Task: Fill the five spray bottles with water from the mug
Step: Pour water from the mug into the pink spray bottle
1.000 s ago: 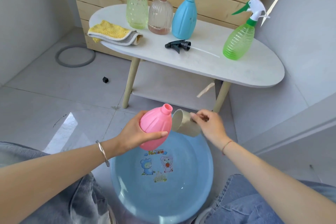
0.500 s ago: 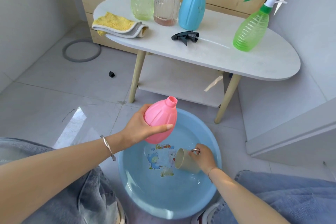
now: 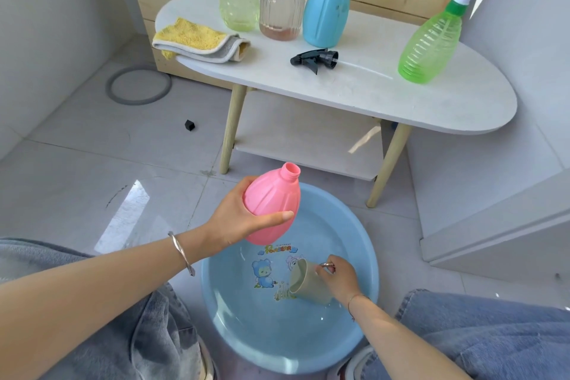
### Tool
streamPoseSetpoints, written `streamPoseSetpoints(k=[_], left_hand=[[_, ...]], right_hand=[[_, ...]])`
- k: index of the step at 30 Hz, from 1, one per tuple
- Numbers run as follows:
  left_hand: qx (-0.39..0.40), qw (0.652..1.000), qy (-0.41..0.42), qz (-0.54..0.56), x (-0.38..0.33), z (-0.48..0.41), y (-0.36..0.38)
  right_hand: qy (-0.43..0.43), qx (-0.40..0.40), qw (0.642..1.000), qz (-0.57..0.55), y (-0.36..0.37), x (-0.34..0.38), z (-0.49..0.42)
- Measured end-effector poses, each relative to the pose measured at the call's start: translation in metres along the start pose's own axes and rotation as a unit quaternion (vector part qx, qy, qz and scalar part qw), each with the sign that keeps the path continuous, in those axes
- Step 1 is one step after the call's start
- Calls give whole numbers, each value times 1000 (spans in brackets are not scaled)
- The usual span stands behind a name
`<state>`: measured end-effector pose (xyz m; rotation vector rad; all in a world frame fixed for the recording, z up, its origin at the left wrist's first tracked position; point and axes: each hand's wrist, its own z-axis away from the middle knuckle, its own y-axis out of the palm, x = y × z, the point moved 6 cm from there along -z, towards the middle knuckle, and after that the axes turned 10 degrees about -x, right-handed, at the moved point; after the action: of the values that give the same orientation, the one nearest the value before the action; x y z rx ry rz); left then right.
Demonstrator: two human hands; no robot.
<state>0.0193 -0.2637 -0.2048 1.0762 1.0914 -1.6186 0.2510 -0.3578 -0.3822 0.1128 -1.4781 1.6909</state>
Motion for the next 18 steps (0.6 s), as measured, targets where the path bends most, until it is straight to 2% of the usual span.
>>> streamPoseSetpoints(k=[8, 18], left_hand=[[-2, 1000, 1, 0, -2, 1, -1], [-7, 1000, 6, 10, -9, 0, -1]], right_hand=[[-11, 13, 1000, -7, 6, 5, 6], [73, 14, 978, -196, -30, 27, 4]])
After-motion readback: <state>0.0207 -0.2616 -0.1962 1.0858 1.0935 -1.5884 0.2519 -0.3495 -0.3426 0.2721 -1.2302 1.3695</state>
